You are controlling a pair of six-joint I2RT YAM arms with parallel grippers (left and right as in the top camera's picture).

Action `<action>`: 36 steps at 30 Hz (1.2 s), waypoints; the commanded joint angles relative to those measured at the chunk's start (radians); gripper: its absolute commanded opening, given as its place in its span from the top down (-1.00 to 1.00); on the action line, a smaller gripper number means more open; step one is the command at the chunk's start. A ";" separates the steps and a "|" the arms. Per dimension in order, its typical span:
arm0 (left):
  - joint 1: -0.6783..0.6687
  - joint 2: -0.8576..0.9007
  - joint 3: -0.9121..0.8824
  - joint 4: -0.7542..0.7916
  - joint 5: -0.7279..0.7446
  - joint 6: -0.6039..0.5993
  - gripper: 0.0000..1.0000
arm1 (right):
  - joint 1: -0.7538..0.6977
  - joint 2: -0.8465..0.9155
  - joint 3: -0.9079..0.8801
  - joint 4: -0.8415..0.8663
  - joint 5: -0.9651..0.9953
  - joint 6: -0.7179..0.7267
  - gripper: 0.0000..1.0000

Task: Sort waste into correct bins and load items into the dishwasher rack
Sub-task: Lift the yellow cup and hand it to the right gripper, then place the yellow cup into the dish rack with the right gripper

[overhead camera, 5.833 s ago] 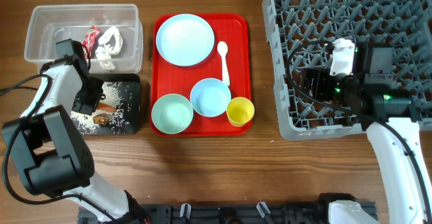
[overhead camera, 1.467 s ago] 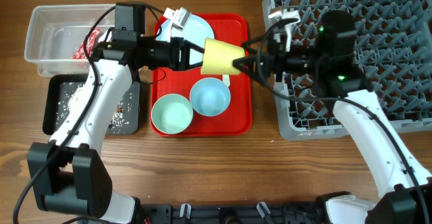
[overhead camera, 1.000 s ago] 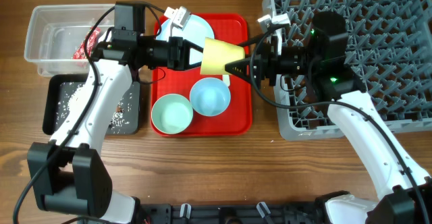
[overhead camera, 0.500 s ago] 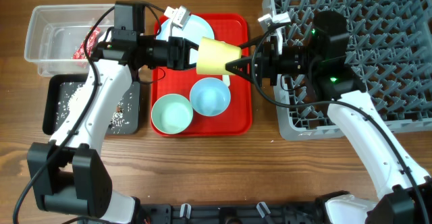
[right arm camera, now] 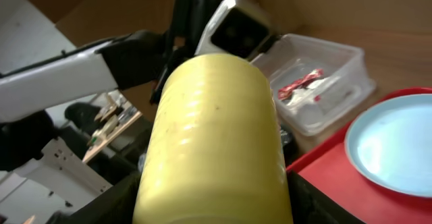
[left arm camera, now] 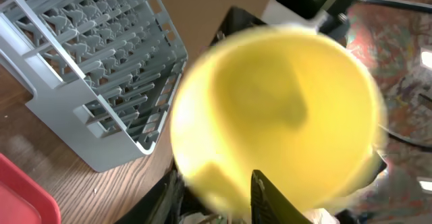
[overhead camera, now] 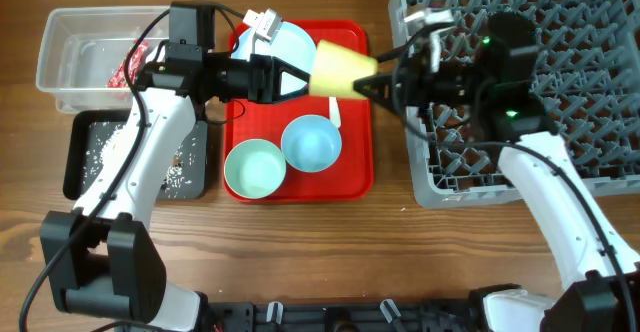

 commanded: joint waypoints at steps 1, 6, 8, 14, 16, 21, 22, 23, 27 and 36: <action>0.001 -0.019 0.014 0.003 0.002 0.005 0.31 | -0.072 0.008 0.011 -0.016 -0.073 0.008 0.03; 0.001 -0.018 0.014 0.002 -0.034 0.005 0.29 | -0.179 0.005 0.011 -0.198 0.071 0.005 0.20; 0.001 -0.018 0.014 -0.002 -0.064 0.005 0.27 | -0.209 0.000 0.011 -0.291 0.175 -0.021 0.20; 0.001 -0.018 0.014 -0.073 -0.317 0.006 0.16 | -0.241 -0.063 0.014 -0.485 0.451 -0.050 0.20; 0.001 -0.018 0.014 -0.114 -0.438 0.006 0.14 | -0.242 -0.104 0.034 -0.545 0.558 -0.050 0.21; 0.001 -0.018 0.014 -0.204 -0.727 0.005 0.14 | -0.242 -0.168 0.169 -0.796 0.881 -0.072 0.21; 0.001 -0.018 0.014 -0.221 -0.781 0.005 0.15 | -0.242 -0.174 0.201 -0.855 0.949 -0.073 0.21; 0.001 -0.018 0.014 -0.237 -0.830 0.005 0.15 | -0.242 -0.176 0.232 -0.912 1.007 -0.077 0.21; 0.001 -0.018 0.014 -0.285 -0.976 0.006 0.14 | -0.242 -0.176 0.294 -1.086 1.131 -0.097 0.21; 0.001 -0.018 0.014 -0.306 -1.046 0.006 0.14 | -0.241 -0.089 0.294 -1.308 1.126 -0.151 0.21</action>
